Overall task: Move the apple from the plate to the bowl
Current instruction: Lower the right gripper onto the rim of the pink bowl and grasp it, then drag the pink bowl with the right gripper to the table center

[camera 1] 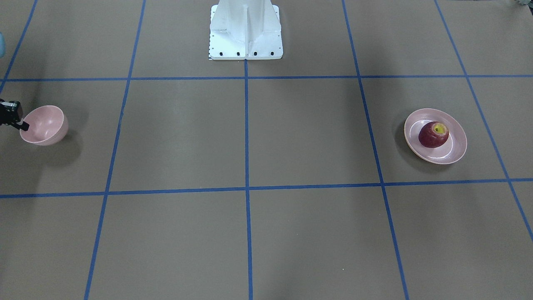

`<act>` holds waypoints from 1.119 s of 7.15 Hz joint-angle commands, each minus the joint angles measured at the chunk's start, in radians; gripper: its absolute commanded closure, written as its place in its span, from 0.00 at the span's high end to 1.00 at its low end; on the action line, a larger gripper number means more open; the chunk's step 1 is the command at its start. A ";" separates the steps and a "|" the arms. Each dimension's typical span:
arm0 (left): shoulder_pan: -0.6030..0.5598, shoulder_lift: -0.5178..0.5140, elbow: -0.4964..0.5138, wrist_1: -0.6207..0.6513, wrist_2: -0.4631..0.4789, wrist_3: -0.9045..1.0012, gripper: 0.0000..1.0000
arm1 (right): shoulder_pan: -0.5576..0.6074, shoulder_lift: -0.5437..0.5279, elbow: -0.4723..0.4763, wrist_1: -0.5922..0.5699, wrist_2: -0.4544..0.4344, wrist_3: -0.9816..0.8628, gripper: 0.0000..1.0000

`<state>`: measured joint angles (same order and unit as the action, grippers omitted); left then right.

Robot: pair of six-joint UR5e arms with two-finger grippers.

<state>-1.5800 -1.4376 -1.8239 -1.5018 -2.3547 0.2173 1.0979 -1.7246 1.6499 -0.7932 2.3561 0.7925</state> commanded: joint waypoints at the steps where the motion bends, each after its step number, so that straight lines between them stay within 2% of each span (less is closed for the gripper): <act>1: 0.000 0.002 0.000 0.000 0.000 -0.001 0.98 | -0.048 0.168 0.014 -0.050 -0.003 0.213 0.00; 3: 0.002 0.002 0.000 0.000 0.000 -0.001 0.98 | -0.166 0.299 0.016 -0.052 -0.073 0.437 0.00; 4: 0.002 0.002 0.002 0.000 0.000 -0.001 0.98 | -0.235 0.353 0.016 -0.075 -0.156 0.524 0.00; 7: 0.002 0.002 0.003 0.000 0.000 -0.001 0.98 | -0.421 0.579 0.027 -0.333 -0.357 0.658 0.00; 8: 0.002 0.002 0.005 0.000 0.000 -0.001 0.98 | -0.444 0.598 0.054 -0.386 -0.365 0.674 0.00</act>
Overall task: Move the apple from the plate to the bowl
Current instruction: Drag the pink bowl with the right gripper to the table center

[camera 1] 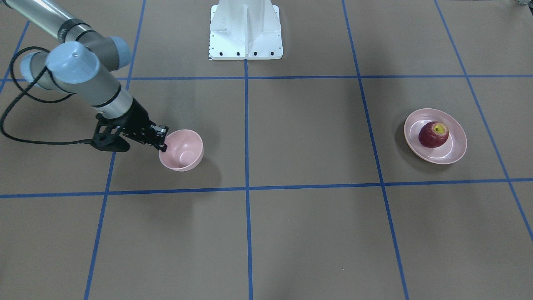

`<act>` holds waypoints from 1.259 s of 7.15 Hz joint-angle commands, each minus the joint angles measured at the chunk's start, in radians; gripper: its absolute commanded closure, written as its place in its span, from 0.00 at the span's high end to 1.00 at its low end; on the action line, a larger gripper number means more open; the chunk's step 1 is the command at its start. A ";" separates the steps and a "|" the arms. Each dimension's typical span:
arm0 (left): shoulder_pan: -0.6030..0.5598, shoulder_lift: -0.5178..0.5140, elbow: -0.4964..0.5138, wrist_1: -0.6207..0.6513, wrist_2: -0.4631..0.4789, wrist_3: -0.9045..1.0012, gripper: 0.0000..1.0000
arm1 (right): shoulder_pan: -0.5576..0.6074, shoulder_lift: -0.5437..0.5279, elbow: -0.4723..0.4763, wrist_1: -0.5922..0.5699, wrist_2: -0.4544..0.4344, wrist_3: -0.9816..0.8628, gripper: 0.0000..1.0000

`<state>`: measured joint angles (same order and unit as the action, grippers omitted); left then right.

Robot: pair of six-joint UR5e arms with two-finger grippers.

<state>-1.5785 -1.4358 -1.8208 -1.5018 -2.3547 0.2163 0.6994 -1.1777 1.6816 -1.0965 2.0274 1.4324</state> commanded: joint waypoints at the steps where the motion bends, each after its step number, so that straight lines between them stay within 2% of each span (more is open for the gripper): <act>1: 0.000 0.000 0.002 0.000 0.000 0.000 0.98 | -0.075 0.099 0.027 -0.139 -0.064 0.078 0.00; 3: 0.000 0.000 0.003 0.000 0.000 0.000 0.98 | -0.179 0.192 0.023 -0.259 -0.178 0.149 0.00; 5: 0.000 0.000 0.009 0.000 0.000 0.000 0.98 | -0.237 0.237 0.007 -0.331 -0.237 0.174 0.00; 9: 0.000 0.000 0.009 0.000 -0.002 0.000 0.98 | -0.258 0.253 -0.025 -0.342 -0.256 0.171 0.00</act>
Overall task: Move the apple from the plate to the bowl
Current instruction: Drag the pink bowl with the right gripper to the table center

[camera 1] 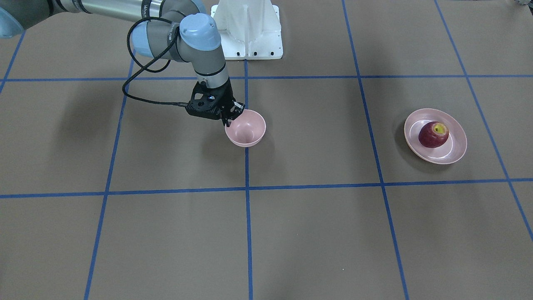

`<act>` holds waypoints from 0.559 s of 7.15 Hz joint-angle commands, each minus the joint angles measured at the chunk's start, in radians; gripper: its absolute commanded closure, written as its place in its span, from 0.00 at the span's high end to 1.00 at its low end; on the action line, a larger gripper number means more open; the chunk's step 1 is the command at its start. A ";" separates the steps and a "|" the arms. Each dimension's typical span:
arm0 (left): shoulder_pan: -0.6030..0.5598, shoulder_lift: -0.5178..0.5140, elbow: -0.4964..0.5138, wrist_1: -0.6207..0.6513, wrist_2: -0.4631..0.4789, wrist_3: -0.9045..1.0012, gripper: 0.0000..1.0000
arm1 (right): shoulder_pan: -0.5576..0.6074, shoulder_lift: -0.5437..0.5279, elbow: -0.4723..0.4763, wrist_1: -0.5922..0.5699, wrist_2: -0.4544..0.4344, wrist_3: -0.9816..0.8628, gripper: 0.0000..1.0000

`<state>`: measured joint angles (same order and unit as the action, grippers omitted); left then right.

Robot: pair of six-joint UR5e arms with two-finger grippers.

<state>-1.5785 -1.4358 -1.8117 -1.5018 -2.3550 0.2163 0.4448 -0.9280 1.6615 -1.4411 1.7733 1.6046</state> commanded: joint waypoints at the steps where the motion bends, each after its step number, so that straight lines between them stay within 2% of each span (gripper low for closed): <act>1: 0.000 0.000 0.000 0.000 0.000 0.000 0.98 | -0.003 0.005 -0.005 0.005 -0.002 -0.003 0.06; 3: 0.000 0.000 0.000 0.000 0.000 0.000 0.98 | -0.003 0.014 -0.006 0.008 -0.017 -0.002 0.88; 4: 0.000 0.000 0.002 0.000 0.000 0.000 0.98 | -0.003 0.012 -0.005 0.013 -0.029 -0.008 1.00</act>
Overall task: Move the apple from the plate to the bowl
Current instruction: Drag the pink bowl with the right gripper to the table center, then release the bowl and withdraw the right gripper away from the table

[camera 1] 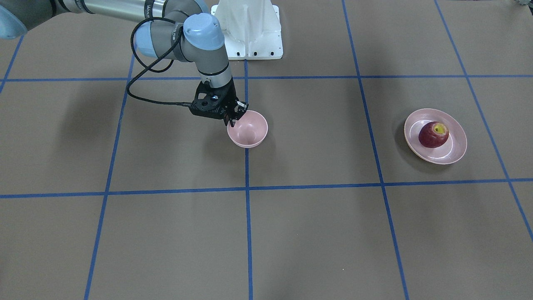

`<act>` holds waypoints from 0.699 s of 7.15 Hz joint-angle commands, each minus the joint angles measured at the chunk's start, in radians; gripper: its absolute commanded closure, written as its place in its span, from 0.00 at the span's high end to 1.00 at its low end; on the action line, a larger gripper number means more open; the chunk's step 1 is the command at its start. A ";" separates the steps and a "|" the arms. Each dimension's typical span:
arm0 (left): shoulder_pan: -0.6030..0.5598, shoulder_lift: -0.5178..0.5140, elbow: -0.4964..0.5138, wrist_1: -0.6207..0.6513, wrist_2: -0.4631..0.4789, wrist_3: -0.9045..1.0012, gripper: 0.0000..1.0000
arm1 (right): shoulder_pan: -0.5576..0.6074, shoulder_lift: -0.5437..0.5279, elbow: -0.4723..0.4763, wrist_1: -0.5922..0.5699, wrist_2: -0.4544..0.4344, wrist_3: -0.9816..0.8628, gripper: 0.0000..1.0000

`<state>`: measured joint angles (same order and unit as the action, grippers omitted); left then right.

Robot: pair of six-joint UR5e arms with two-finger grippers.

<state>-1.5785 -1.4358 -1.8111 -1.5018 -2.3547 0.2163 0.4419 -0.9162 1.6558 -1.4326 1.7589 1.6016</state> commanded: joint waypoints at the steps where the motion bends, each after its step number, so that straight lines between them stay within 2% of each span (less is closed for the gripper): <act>1: 0.000 0.000 0.000 0.000 0.000 -0.002 0.98 | 0.012 0.003 0.021 0.005 -0.013 -0.015 1.00; 3: 0.000 -0.011 -0.016 -0.003 0.000 -0.005 0.98 | 0.128 0.002 0.051 -0.011 0.036 -0.084 1.00; 4: 0.000 -0.021 -0.031 -0.006 0.000 -0.005 0.98 | 0.240 -0.025 0.048 -0.012 0.156 -0.180 1.00; 5: 0.000 -0.078 0.001 -0.027 0.003 -0.015 0.98 | 0.356 -0.070 0.050 -0.041 0.291 -0.337 1.00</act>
<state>-1.5784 -1.4648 -1.8277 -1.5112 -2.3540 0.2096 0.6551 -0.9411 1.7036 -1.4488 1.8953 1.4302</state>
